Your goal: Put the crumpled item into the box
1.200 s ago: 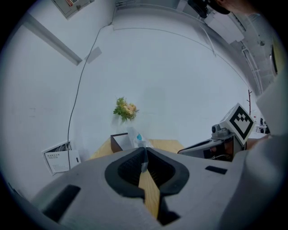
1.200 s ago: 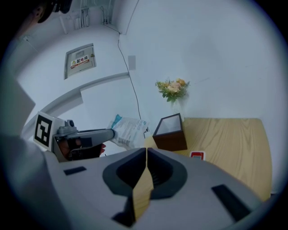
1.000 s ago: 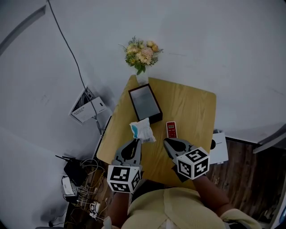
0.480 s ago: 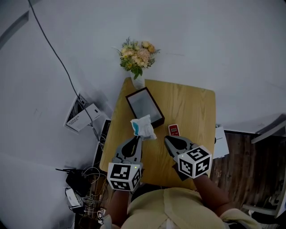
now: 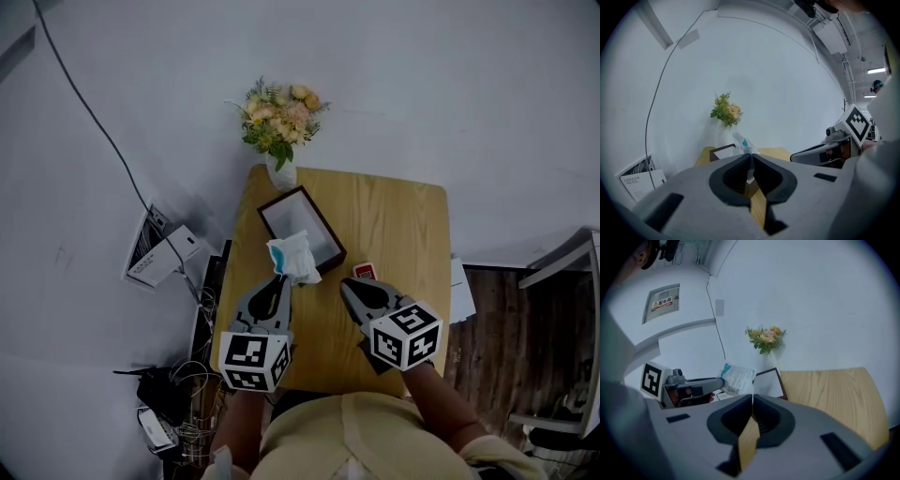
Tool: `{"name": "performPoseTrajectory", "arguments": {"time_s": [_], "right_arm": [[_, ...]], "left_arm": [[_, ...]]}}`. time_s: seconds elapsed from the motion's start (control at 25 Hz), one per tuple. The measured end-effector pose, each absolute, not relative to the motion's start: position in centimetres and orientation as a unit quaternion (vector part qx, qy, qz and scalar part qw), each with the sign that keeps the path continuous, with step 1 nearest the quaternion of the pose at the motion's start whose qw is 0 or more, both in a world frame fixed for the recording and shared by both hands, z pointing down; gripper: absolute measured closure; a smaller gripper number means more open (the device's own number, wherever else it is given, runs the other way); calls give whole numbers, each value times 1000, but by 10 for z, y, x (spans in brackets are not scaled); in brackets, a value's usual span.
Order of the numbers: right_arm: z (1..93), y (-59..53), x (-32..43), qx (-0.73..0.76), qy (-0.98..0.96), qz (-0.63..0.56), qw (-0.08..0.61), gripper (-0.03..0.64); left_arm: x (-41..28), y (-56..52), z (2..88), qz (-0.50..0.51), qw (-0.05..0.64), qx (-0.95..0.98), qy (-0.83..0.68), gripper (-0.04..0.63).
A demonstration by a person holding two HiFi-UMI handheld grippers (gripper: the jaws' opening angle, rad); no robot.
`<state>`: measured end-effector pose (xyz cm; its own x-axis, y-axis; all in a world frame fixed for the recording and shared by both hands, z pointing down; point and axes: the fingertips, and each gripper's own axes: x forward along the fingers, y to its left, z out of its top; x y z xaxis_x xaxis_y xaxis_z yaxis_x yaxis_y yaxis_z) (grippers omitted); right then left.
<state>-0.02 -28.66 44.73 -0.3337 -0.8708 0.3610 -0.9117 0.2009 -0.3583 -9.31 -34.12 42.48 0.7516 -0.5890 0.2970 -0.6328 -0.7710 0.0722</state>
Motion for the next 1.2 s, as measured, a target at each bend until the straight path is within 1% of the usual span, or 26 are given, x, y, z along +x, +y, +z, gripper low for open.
{"name": "performPoseTrajectory", "arguments": {"time_s": [0.72, 1.2], "right_arm": [[463, -317, -3, 601, -747, 280, 38, 586], [479, -322, -7, 607, -734, 300, 50, 586]], "left_arm": [[-77, -392, 439, 136, 90, 941, -295, 565], [-64, -411, 459, 165, 85, 944, -274, 564]]}}
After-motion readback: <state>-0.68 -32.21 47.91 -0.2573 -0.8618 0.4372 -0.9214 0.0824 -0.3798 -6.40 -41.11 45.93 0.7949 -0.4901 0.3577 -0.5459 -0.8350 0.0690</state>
